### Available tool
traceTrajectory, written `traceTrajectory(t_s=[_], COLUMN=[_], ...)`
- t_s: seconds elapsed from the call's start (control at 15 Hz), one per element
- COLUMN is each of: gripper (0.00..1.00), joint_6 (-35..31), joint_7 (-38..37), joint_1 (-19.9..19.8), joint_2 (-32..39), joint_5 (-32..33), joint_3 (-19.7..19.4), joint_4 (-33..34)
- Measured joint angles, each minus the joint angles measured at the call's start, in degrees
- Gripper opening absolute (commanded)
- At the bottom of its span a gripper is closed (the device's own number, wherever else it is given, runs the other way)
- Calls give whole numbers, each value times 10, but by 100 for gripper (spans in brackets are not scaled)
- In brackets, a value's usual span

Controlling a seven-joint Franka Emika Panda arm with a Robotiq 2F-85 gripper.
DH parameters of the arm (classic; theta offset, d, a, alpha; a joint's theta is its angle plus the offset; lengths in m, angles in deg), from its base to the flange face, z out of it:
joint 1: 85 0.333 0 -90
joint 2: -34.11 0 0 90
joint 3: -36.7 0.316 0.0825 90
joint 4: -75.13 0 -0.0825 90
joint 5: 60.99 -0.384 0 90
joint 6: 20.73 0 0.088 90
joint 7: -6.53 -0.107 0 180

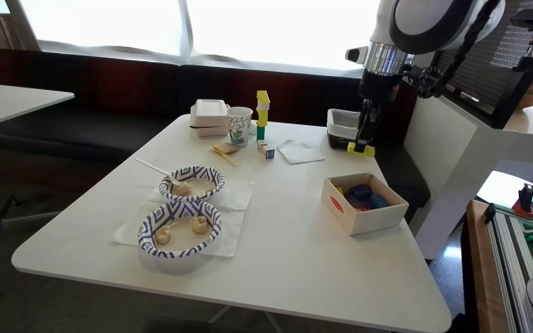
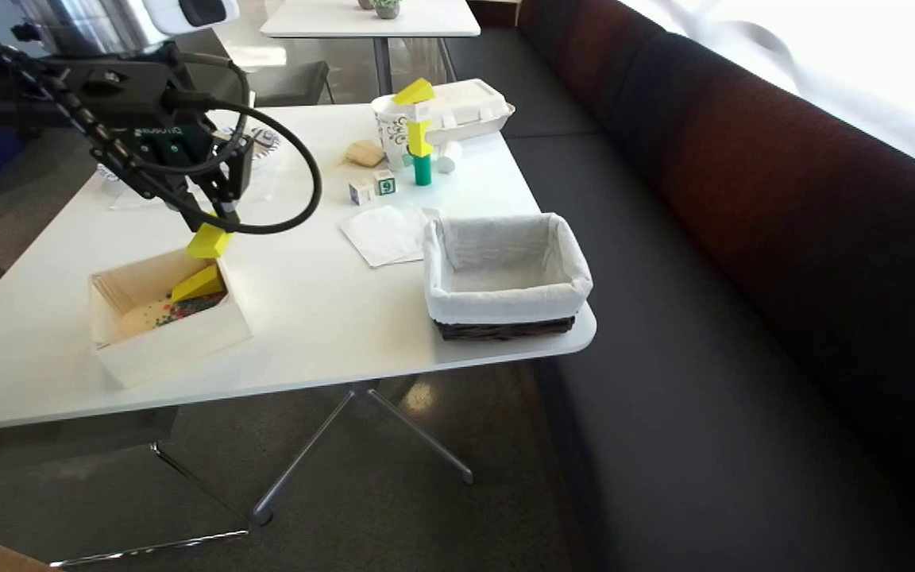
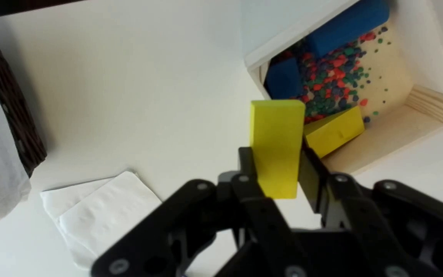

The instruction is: Put the yellow block from the box on top of the two square cubes.

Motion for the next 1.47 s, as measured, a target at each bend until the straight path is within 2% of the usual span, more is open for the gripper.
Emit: traceTrajectory(t_s=[0.27, 0.47, 0.6, 1.2, 1.4, 1.47], gripper=[8, 8, 8, 8, 8, 33], joint_6=[-29, -28, -18, 124, 144, 145], joint_7=[-53, -126, -166, -364, -420, -425], joint_1=[1, 8, 8, 10, 8, 6], joint_2=[25, 70, 108, 286, 338, 353], joint_5=[22, 8, -24, -136, -155, -157], joint_3=[-2, -1, 4, 44, 42, 43], joint_4=[26, 88, 143, 395, 464, 481])
